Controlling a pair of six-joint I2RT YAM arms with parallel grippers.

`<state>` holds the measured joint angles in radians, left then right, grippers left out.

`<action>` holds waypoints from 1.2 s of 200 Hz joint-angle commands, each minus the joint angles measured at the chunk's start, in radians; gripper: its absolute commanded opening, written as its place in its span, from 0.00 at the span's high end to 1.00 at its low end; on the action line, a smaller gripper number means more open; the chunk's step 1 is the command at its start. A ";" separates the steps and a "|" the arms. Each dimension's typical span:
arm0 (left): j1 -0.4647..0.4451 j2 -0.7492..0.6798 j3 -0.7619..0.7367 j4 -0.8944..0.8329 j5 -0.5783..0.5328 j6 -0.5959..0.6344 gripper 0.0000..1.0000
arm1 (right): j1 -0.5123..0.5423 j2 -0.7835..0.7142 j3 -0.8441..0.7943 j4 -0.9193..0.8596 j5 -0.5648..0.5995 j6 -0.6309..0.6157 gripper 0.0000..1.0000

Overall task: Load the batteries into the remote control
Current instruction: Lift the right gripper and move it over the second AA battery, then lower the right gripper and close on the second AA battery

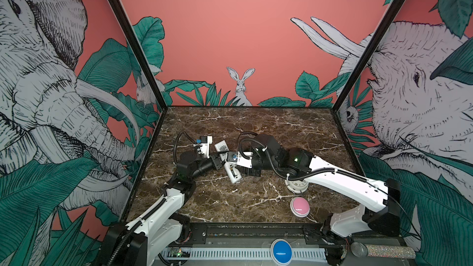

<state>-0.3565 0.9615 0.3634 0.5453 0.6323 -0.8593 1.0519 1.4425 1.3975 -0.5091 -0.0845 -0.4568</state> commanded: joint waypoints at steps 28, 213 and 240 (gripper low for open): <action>0.011 -0.011 -0.024 -0.007 -0.013 0.025 1.00 | -0.143 -0.043 -0.007 -0.022 -0.048 0.177 0.41; 0.017 -0.019 -0.035 -0.015 -0.016 0.014 1.00 | -0.399 0.417 0.163 -0.218 -0.023 0.349 0.41; 0.019 -0.018 -0.038 -0.012 -0.014 0.010 1.00 | -0.419 0.501 0.211 -0.226 -0.036 0.353 0.43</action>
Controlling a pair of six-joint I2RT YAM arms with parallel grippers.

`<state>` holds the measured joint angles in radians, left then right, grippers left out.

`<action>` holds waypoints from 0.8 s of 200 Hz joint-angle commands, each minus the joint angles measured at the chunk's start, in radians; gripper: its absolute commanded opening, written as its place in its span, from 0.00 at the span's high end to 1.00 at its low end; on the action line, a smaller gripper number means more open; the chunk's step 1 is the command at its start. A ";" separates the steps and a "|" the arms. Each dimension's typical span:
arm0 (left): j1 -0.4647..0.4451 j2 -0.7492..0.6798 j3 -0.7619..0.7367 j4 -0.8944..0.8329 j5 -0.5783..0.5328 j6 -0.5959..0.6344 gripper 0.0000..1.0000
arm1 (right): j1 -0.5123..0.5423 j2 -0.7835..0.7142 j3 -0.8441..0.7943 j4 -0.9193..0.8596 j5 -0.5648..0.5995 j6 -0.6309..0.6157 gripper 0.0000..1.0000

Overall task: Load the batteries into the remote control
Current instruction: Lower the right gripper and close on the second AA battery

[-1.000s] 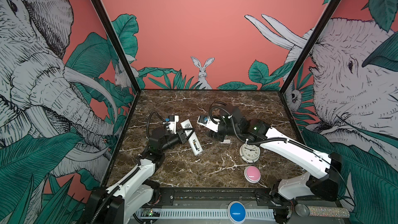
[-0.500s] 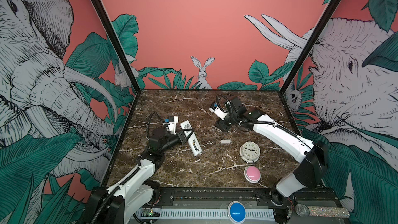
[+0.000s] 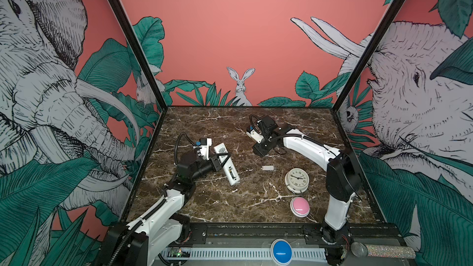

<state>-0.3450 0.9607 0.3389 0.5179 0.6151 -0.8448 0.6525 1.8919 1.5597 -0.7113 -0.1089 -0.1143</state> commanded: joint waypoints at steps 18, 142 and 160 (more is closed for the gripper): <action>0.008 -0.019 -0.014 0.016 0.001 -0.004 1.00 | -0.028 0.094 0.069 -0.018 -0.027 0.011 0.43; 0.009 0.031 -0.008 0.053 0.000 -0.011 1.00 | -0.057 0.255 0.101 0.009 -0.041 -0.003 0.50; 0.009 0.037 -0.008 0.059 0.000 -0.011 1.00 | -0.059 0.272 0.107 0.009 -0.046 -0.005 0.52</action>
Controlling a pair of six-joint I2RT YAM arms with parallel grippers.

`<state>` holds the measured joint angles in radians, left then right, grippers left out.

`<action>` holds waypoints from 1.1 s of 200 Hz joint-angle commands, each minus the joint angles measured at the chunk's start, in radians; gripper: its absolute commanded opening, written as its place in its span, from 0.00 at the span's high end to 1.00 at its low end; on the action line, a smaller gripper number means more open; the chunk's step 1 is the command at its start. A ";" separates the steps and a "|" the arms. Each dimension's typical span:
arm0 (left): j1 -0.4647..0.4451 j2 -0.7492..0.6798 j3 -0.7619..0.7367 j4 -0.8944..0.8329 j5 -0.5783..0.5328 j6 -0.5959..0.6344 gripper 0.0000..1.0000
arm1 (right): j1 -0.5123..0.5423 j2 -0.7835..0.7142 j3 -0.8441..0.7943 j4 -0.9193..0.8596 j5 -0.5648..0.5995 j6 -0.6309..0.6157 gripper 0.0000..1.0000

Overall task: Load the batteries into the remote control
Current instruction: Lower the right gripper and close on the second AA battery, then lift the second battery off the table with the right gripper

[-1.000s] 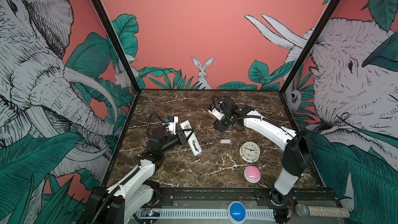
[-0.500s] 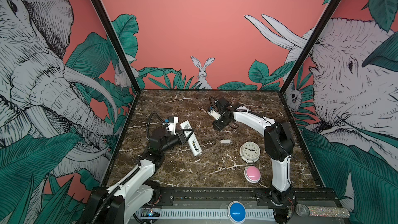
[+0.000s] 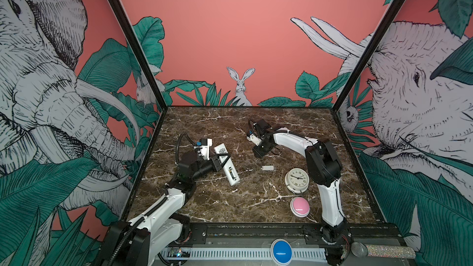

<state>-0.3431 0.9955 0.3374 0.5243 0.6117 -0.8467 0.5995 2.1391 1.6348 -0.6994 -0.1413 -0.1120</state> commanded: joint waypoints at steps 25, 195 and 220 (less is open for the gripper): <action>0.006 0.008 -0.006 0.054 0.005 -0.009 1.00 | -0.010 0.037 0.033 0.000 -0.009 -0.008 0.54; 0.010 0.081 0.023 0.090 0.017 -0.011 1.00 | -0.010 0.083 0.048 -0.042 0.017 -0.046 0.76; 0.011 0.086 0.030 0.089 0.014 -0.011 1.00 | -0.010 0.087 0.047 -0.056 0.022 -0.056 0.81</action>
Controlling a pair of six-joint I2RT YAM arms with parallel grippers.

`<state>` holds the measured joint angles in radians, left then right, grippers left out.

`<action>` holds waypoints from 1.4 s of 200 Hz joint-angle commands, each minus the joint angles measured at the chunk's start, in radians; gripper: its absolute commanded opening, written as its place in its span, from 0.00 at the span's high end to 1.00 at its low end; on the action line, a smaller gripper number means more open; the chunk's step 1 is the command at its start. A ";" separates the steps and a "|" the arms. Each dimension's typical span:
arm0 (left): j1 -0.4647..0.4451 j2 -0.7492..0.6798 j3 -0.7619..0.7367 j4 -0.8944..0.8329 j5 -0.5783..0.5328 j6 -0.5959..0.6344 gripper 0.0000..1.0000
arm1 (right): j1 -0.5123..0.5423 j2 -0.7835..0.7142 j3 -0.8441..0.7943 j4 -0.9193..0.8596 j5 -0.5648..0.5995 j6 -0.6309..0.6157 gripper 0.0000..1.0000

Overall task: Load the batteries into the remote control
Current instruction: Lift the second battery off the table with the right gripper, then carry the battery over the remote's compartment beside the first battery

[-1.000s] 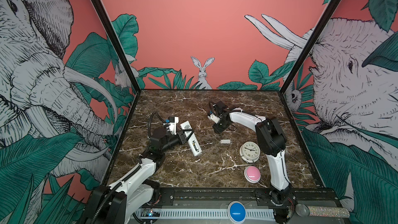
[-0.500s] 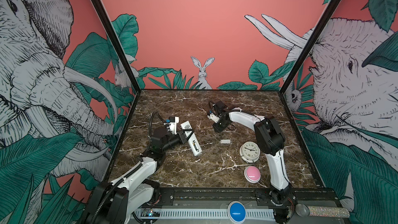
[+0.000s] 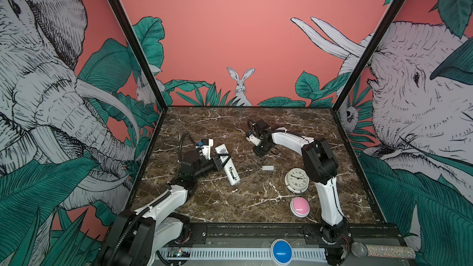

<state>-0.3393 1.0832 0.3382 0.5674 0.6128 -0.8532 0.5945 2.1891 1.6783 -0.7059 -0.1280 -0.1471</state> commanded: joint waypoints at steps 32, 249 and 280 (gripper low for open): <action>0.010 0.010 0.029 0.062 0.015 -0.010 1.00 | -0.003 0.031 0.000 -0.060 0.024 -0.029 0.87; 0.013 0.144 0.001 0.323 -0.091 -0.142 1.00 | 0.168 -0.415 -0.219 -0.042 -0.070 0.224 0.98; 0.014 0.150 0.000 0.336 -0.094 -0.146 1.00 | 0.222 -0.445 -0.182 -0.089 -0.048 0.250 0.98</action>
<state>-0.3309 1.2373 0.3397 0.8219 0.5289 -0.9783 0.7776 1.7725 1.4719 -0.7319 -0.1909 0.0616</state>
